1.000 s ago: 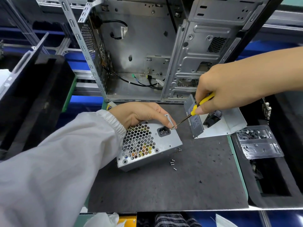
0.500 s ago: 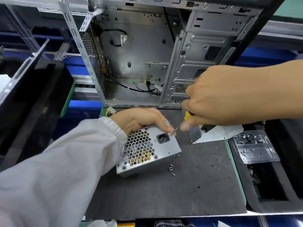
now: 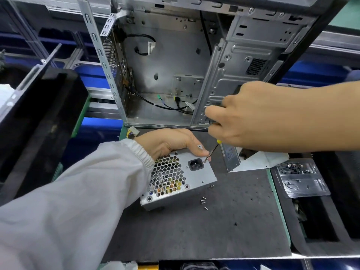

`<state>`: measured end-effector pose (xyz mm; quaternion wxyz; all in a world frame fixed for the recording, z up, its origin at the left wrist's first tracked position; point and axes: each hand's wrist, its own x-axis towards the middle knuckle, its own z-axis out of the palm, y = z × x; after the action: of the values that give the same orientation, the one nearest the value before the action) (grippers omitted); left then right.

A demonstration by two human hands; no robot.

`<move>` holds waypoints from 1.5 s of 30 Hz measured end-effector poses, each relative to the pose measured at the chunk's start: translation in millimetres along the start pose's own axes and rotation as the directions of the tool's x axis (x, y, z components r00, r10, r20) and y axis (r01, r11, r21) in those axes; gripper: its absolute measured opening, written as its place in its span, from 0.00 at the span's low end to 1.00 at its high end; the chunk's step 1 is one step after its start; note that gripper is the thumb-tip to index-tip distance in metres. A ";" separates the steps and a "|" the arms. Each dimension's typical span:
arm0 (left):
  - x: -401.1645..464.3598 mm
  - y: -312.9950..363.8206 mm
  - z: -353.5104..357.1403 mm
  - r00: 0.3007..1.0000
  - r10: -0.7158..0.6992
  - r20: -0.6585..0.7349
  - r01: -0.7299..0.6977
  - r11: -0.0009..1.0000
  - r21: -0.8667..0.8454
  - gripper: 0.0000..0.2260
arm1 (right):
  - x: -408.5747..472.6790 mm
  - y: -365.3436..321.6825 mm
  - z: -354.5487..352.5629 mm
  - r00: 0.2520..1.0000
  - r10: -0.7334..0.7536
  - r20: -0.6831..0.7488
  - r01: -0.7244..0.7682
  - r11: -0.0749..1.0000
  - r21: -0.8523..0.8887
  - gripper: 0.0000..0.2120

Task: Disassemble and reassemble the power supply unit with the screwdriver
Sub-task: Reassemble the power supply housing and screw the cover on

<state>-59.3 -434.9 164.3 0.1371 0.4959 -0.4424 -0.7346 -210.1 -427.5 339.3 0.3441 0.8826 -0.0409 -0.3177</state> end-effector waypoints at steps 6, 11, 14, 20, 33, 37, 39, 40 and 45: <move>2.2 -1.8 -0.5 1.000 0.002 -0.026 -0.002 1.000 0.005 0.03 | 17.4 15.1 8.2 0.897 -0.024 0.442 -0.146 0.926 0.347 0.21; 3.1 -2.4 -1.5 0.999 0.010 -0.040 -0.009 1.000 0.029 0.03 | 13.6 -2.2 1.7 0.983 0.010 0.181 -0.044 0.982 0.185 0.14; 3.8 -0.5 -1.5 0.999 -0.017 -0.040 0.019 0.999 0.041 0.04 | -0.9 -17.4 4.1 0.992 -0.060 0.113 0.052 0.996 0.072 0.11; 2.4 0.3 -0.4 1.000 -0.019 -0.022 0.020 0.999 0.051 0.08 | -3.2 -6.2 -4.6 0.998 -0.053 -0.046 0.057 0.995 0.081 0.05; -4.5 5.0 -0.3 0.998 -0.045 0.049 0.042 0.997 0.064 0.05 | 21.0 17.9 -3.6 0.896 -0.005 0.444 -0.275 0.779 0.564 0.22; -5.6 4.6 2.0 0.999 -0.024 0.026 0.022 0.998 0.061 0.04 | 10.6 3.1 -0.8 0.956 0.076 0.283 -0.182 0.911 0.370 0.22; -6.0 5.0 3.6 1.000 -0.005 0.008 0.005 0.997 0.074 0.04 | 12.8 12.5 7.8 0.873 0.028 0.487 -0.338 0.754 0.564 0.24; -6.4 5.4 4.6 1.000 -0.003 0.000 0.003 0.997 0.081 0.04 | 15.6 19.0 14.8 0.786 -0.074 0.614 -0.485 0.544 0.685 0.24; -7.7 6.7 8.7 0.997 0.013 -0.071 -0.004 0.991 0.131 0.04 | 29.9 33.1 27.0 0.529 -0.455 0.716 -0.823 -0.068 0.564 0.20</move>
<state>-64.6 -429.3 175.2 0.1233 0.5280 -0.4866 -0.6850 -197.4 -477.1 329.1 -0.4105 0.5454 -0.5593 -0.4702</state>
